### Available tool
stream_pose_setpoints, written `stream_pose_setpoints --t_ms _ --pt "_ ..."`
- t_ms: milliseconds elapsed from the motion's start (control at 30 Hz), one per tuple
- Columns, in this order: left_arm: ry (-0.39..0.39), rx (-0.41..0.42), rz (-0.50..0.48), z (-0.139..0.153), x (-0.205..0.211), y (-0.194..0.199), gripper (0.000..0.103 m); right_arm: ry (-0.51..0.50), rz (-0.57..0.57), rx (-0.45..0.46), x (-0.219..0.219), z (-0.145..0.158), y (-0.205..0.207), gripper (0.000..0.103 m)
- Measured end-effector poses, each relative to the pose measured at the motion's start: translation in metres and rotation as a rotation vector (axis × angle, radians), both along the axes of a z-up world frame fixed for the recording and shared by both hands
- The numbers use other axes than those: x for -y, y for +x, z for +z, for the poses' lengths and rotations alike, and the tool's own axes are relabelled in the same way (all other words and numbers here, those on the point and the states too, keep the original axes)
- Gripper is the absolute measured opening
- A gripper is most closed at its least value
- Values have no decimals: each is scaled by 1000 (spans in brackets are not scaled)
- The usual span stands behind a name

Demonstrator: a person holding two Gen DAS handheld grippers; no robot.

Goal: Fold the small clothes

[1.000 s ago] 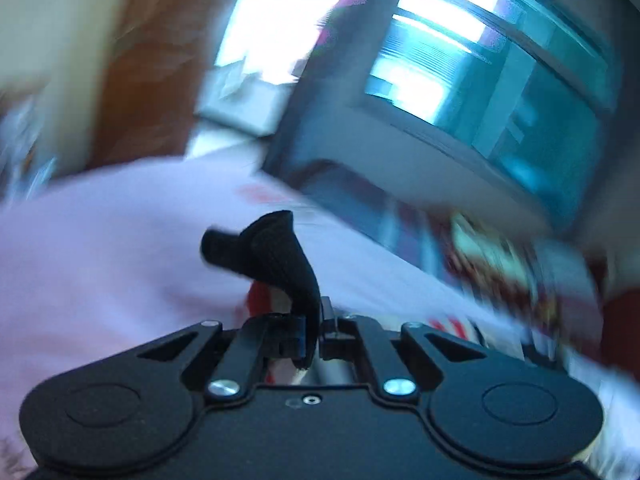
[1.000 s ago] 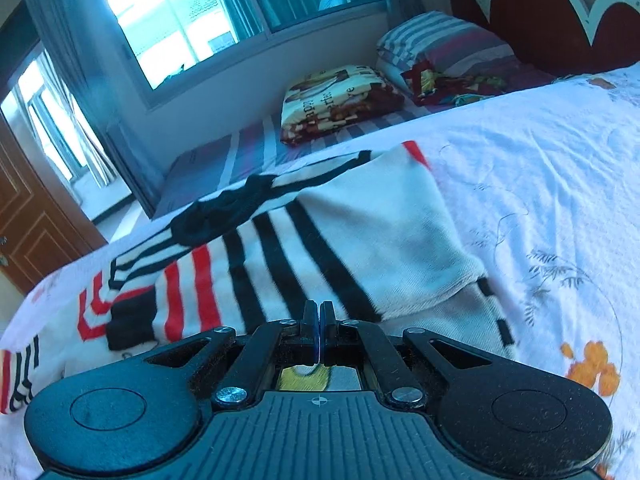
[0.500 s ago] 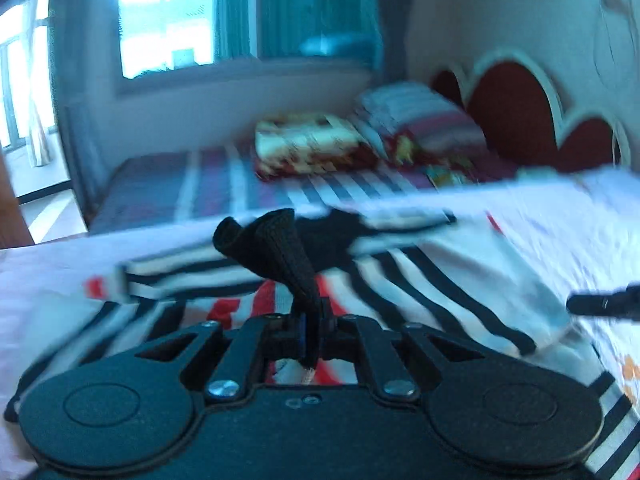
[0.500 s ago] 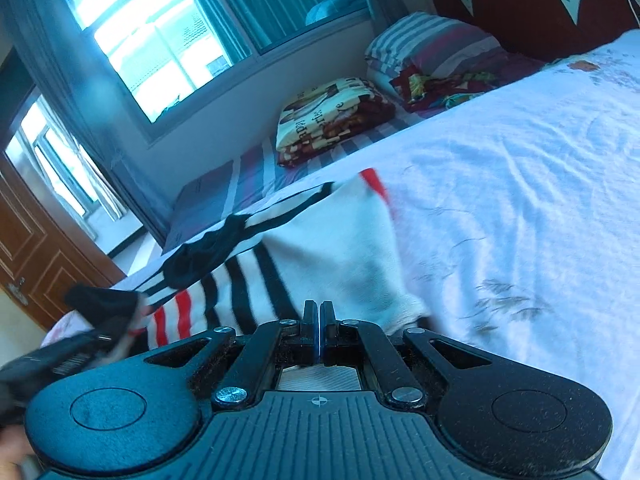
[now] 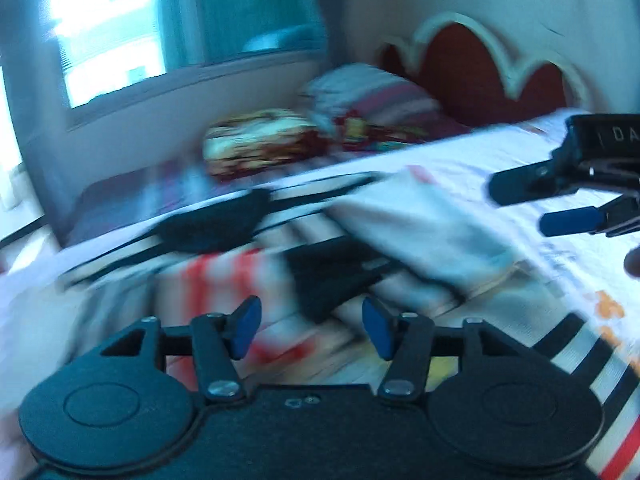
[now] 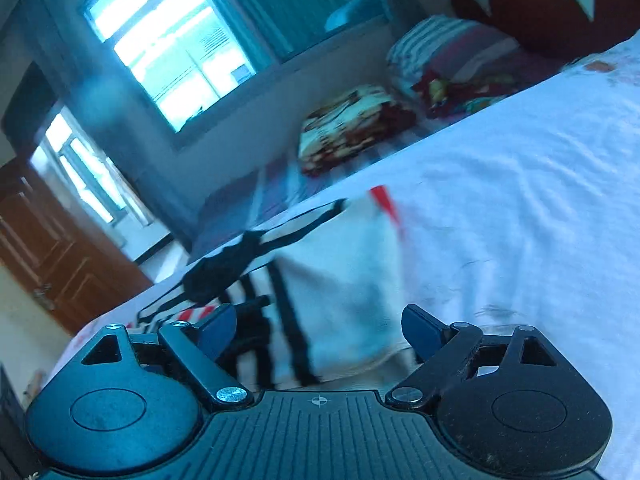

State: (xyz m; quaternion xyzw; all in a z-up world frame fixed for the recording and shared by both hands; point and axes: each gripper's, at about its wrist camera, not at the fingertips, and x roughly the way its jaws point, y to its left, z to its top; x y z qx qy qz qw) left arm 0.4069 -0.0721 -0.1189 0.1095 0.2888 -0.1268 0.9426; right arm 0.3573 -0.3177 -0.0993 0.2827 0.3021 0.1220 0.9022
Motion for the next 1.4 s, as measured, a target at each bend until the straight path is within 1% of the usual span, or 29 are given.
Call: stream_pose_setpoints --t_ms 67,100,133,233,300,367,400,433,467,500,533,600,667,700,767,833,867,933,967,1033,1067,1100,1133,1167,1200,1267,1333,1367,1400 --pt "26 42 106 1 -43 -23 54 43 49 -4 -11 -3 9 76" --pt "50 53 153 1 -63 -29 51 64 73 -19 -18 -6 16 68" --pt "69 56 201 0 -82 -34 49 78 86 -39 -25 -9 23 64" --pt "81 32 296 0 -131 -39 43 116 90 -88 -41 -23 43 63" --pt "104 26 320 1 -150 -39 43 150 95 -120 -48 -31 54 63" --pt "107 0 330 -1 -164 -41 43 141 99 -132 -56 -34 61 62" --pt "120 -21 331 -2 -165 -31 44 114 100 -132 -60 -33 62 51" --pt "134 -30 334 -6 -167 -29 43 79 103 -136 -65 -32 65 26" --pt "128 -36 338 -8 -171 -28 39 44 107 -146 -70 -33 67 10" --pt "101 -41 340 -8 -176 -28 36 16 113 -151 -73 -32 68 9" --pt "73 -43 343 -6 -180 -29 36 0 116 -135 -75 -30 66 8" --pt "67 -49 347 -7 -181 -26 35 -18 109 -77 -75 -19 57 7" --pt "39 -60 346 -9 -186 -23 35 -36 84 -5 -73 -8 45 7" --pt "41 -64 340 -12 -183 -19 35 -59 67 9 -71 -7 40 7" --pt "38 -67 329 -14 -184 -18 35 -88 60 -29 -72 -15 42 7" --pt "17 -80 305 -6 -187 -22 35 -60 85 -71 -71 -24 46 7" --pt "-11 -56 295 2 -190 -29 34 -67 89 -66 -71 -24 46 7" --pt "-96 9 265 21 -195 -41 34 -71 102 -53 -71 -23 44 8" --pt "-112 44 246 30 -194 -43 35 -71 105 -49 -71 -23 44 8" --pt "-100 75 213 38 -186 -35 37 -79 101 -54 -71 -23 46 8" --pt "-93 55 191 36 -181 -25 38 -82 99 -60 -71 -24 46 8" --pt "-79 21 179 29 -176 -14 38 -92 95 -68 -72 -26 46 8" --pt "-63 -40 164 16 -172 -1 38 -112 89 -80 -73 -28 48 8" --pt "-38 -136 162 -2 -169 14 41 -128 78 -89 -72 -29 47 8" --pt "-13 -110 158 -9 -167 15 41 -140 60 -83 -71 -26 43 8" --pt "24 -101 130 -1 -161 19 40 -170 39 -15 -68 -14 35 8" --pt "12 -34 122 11 -163 25 46 -196 46 22 -69 -7 37 8" --pt "0 -35 135 14 -166 36 52 -209 49 17 -71 -7 44 8" --pt "-26 -50 154 15 -170 48 53 -211 58 10 -72 -9 51 8"
